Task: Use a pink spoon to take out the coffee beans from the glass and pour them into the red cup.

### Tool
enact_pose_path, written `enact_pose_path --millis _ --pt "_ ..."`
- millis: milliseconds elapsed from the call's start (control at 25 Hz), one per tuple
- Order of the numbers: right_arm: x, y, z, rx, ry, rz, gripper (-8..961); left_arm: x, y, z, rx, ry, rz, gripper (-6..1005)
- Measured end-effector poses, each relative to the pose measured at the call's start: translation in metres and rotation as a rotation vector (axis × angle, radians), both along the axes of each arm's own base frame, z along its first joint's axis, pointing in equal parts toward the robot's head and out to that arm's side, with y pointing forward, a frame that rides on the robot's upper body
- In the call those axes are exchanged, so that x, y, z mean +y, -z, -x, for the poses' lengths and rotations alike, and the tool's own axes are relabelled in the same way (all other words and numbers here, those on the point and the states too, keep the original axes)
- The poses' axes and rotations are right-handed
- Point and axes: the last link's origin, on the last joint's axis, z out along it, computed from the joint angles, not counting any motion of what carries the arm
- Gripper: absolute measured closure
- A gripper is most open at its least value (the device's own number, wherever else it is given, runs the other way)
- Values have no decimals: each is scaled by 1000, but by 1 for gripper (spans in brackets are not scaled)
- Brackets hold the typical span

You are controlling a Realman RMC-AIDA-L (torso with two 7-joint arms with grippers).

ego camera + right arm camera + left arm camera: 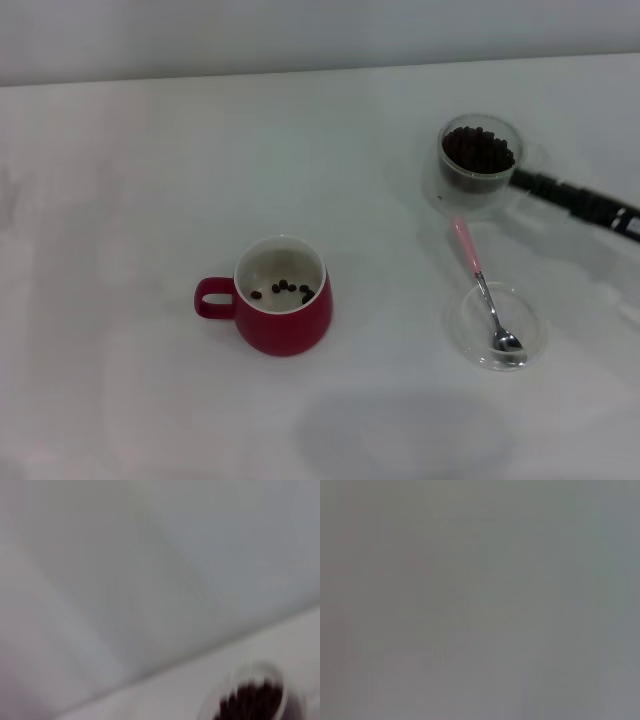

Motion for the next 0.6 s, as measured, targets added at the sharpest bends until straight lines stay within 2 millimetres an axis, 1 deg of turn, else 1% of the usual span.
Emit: enact_pose_path --millis 40,80,120,160,240,280,320,360,440,520,600 --pt "0 -6 -1 5 -5 -39 300 0 0 0 0 0 0 107" --pt "-2 -16 -2 7 -13 -135 200 0 0 0 0 0 0 107" --pt "-4 -20 -3 1 -16 -194 201 0 0 0 0 0 0 107" --pt "-4 -20 -3 1 -16 -194 201 0 0 0 0 0 0 107" --pt "-7 -28 -5 -20 -19 -329 203 0 0 0 0 1 0 107" --pt "-10 -32 -4 -64 -21 -467 204 0 0 0 0 1 0 107" --pt "-10 -32 -4 -64 -21 -467 204 1 0 -1 0 2 0 107" --pt "-11 -34 -3 -97 -22 -546 205 1 0 -1 0 3 0 107" --pt "-13 -36 -1 -166 -31 -646 207 3 0 -3 0 8 0 107" --pt "-11 -36 0 -225 -48 -692 208 4 0 -4 0 12 0 107" --pt "-4 -36 1 -285 -53 -712 208 5 0 -4 -2 11 -2 107"
